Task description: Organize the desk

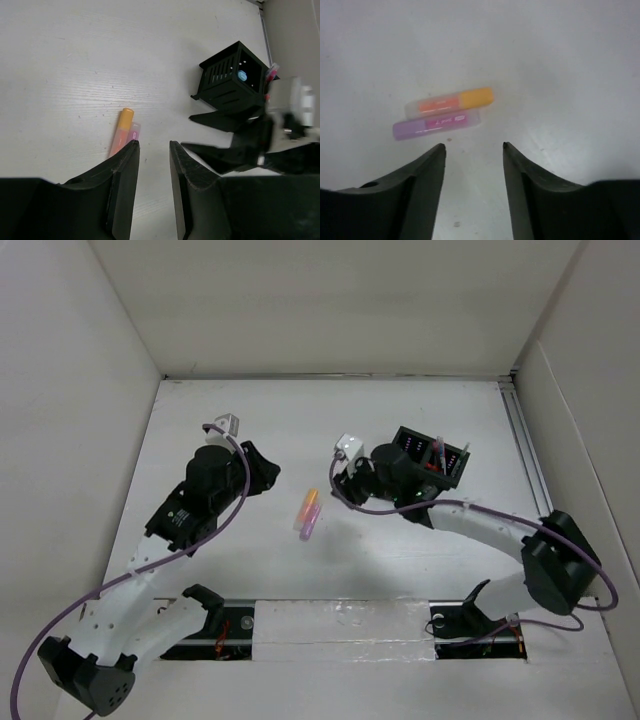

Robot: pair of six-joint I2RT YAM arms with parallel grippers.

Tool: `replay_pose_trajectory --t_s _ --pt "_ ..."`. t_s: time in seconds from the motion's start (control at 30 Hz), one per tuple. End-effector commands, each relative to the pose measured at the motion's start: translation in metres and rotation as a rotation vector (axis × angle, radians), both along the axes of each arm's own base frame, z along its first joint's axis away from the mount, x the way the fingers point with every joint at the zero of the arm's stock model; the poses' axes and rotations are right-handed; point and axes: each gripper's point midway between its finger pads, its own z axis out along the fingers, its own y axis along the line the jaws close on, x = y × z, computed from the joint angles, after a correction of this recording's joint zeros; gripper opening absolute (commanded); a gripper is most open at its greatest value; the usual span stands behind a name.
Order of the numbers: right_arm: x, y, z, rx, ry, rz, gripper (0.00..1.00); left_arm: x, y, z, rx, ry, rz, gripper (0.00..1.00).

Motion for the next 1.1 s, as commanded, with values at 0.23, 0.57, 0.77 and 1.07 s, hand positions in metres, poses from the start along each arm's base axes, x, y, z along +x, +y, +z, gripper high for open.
replay_pose_trajectory --t_s 0.23,0.57,0.77,1.07 --pt "-0.020 0.060 -0.080 -0.151 0.242 0.013 0.81 -0.009 0.010 0.028 -0.014 -0.084 0.013 0.27" --pt "-0.002 0.065 -0.112 -0.176 0.374 -0.167 0.82 -0.013 0.015 0.024 0.025 -0.096 0.005 0.30" --pt "0.006 0.058 -0.121 -0.204 0.421 -0.288 0.83 -0.014 0.017 0.019 0.051 -0.103 -0.003 0.30" --pt "-0.011 0.043 -0.145 -0.275 0.474 -0.310 0.67 -0.009 0.016 0.015 0.071 -0.100 -0.005 0.31"
